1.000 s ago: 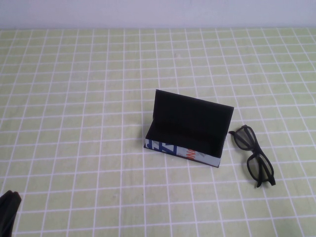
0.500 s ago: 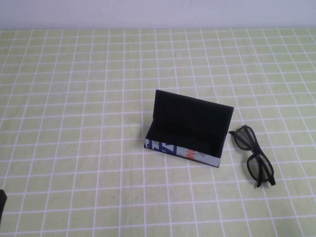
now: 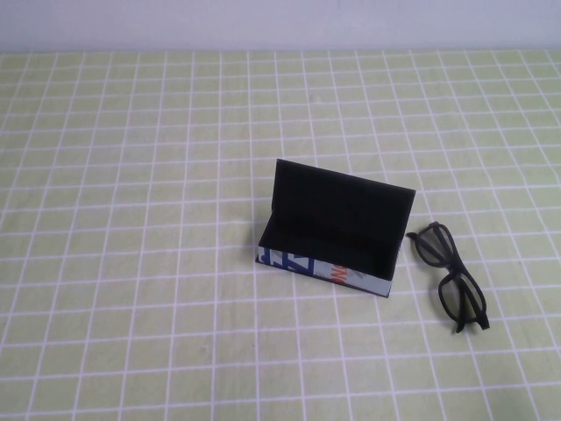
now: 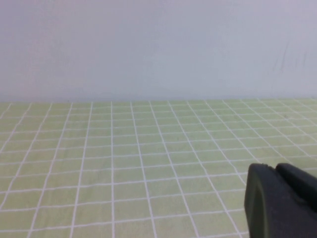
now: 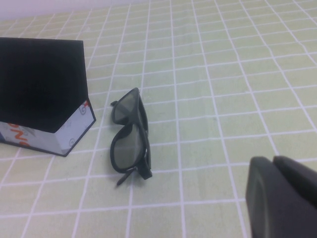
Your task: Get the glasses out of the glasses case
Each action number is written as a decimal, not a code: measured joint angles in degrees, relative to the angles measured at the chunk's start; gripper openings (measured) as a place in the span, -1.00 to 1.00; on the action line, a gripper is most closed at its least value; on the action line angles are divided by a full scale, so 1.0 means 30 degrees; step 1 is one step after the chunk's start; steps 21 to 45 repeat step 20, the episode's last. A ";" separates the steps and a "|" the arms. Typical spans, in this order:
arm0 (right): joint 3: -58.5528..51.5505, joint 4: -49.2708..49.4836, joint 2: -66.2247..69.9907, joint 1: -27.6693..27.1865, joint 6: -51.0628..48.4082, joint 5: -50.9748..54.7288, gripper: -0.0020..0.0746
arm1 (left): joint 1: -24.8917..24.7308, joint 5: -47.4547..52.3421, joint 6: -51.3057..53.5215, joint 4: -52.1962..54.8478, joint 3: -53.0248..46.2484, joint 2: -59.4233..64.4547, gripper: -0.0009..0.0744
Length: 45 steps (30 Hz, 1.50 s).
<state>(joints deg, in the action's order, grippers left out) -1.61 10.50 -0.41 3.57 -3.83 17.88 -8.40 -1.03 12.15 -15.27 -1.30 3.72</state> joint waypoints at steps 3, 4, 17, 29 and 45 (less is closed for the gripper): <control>0.0000 0.0000 0.0000 0.0000 0.0000 0.0000 -0.99 | 0.0000 0.1596 -0.0762 0.1963 0.0000 -0.1207 -0.99; 0.0000 0.0035 0.0000 0.0000 0.0000 0.0032 -0.99 | 0.0000 0.2234 -0.0924 0.2442 0.0000 -0.1318 -0.99; 0.0000 0.0035 -0.0029 0.0000 0.0000 0.0032 -0.99 | 0.0000 0.7142 -0.1477 0.3799 0.0000 -0.1445 -0.99; 0.0000 0.0035 -0.0029 0.0000 0.0000 0.0032 -0.99 | 0.0000 0.7176 -0.1477 0.3799 0.0000 -0.1445 -0.99; 0.0000 0.0035 -0.0029 0.0000 0.0000 0.0032 -0.99 | 0.0000 0.7176 -0.1477 0.3799 0.0000 -0.1445 -0.99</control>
